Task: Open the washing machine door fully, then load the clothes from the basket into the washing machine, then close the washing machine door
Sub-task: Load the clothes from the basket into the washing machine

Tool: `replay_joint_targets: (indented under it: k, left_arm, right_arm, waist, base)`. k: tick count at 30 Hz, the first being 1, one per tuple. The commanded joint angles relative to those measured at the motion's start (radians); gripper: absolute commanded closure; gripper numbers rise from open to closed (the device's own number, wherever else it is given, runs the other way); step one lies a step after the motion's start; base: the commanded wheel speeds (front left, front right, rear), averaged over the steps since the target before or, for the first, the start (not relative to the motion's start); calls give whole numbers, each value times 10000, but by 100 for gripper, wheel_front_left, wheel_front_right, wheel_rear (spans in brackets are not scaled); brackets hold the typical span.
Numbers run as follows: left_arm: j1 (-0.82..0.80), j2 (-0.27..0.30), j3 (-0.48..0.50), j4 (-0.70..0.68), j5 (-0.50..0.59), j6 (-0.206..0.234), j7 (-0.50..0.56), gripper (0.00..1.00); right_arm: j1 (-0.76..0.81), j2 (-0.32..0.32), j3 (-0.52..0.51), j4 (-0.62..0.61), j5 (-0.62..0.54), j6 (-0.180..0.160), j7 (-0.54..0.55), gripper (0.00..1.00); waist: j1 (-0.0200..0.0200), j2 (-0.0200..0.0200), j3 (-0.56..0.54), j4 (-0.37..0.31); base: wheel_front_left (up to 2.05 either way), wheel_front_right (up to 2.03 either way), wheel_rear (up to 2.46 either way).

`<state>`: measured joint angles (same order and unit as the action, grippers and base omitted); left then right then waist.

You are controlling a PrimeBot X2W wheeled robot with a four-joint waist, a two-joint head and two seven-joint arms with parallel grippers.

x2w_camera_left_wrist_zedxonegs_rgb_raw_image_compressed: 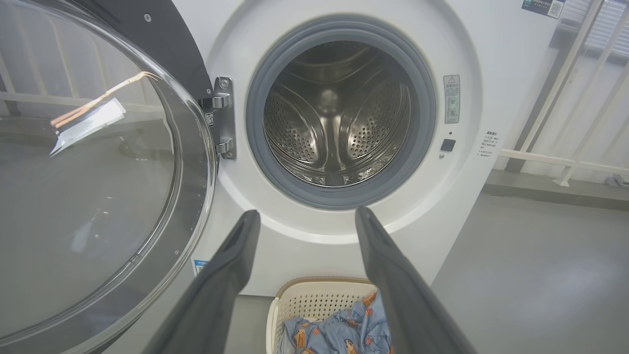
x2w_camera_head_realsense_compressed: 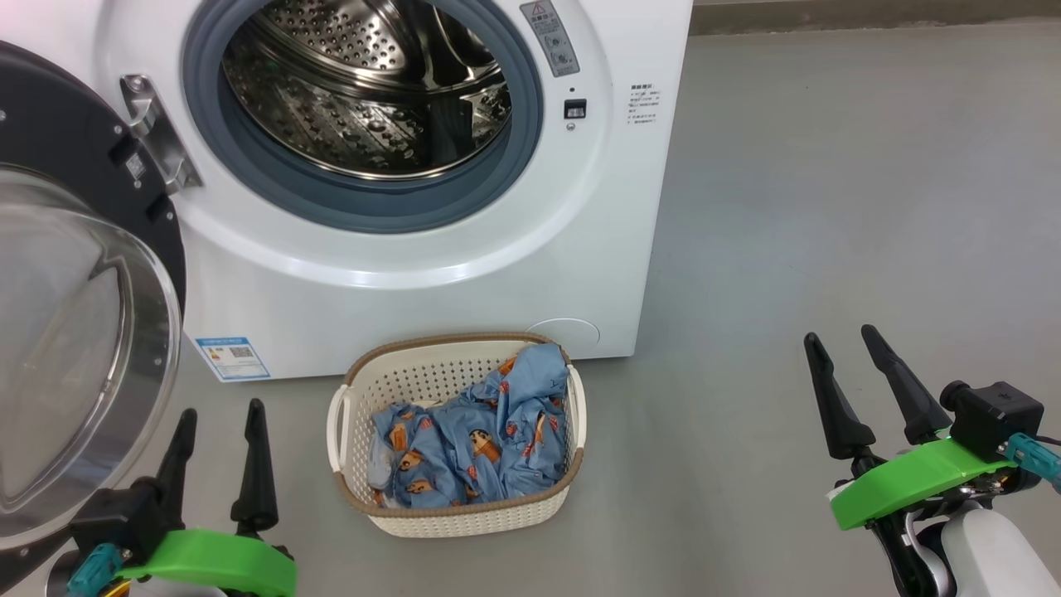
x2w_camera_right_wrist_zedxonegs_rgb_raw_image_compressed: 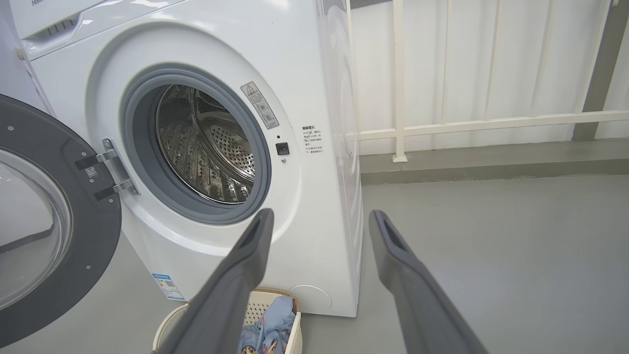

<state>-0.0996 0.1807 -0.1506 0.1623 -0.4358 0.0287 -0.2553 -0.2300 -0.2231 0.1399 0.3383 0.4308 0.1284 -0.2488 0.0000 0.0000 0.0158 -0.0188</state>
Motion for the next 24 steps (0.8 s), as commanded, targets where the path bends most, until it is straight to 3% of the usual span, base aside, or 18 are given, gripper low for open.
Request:
replay_joint_targets:
  k: [1, 14, 24]
  left_arm:
    - [-307, 211, 390, -174, 115, -58, -64, 0]
    - [-302, 220, 338, -195, 56, -65, -64, 0]
    - [-323, 261, 297, -183, 26, -34, -64, 0]
  right_arm:
    - [24, -48, 200, -192, -125, 23, -130, 0]
    - [46, -22, 187, -183, -137, 23, -130, 0]
    - [43, -10, 181, -182, -138, 23, -130, 0]
  waist:
    - [0, 0, -9, 0]
    - [0, 0, -29, 4]
    - [0, 0, -40, 20]
  base:
    - [0, 0, 0]
    - [9, -9, 0]
    - [117, -117, 0]
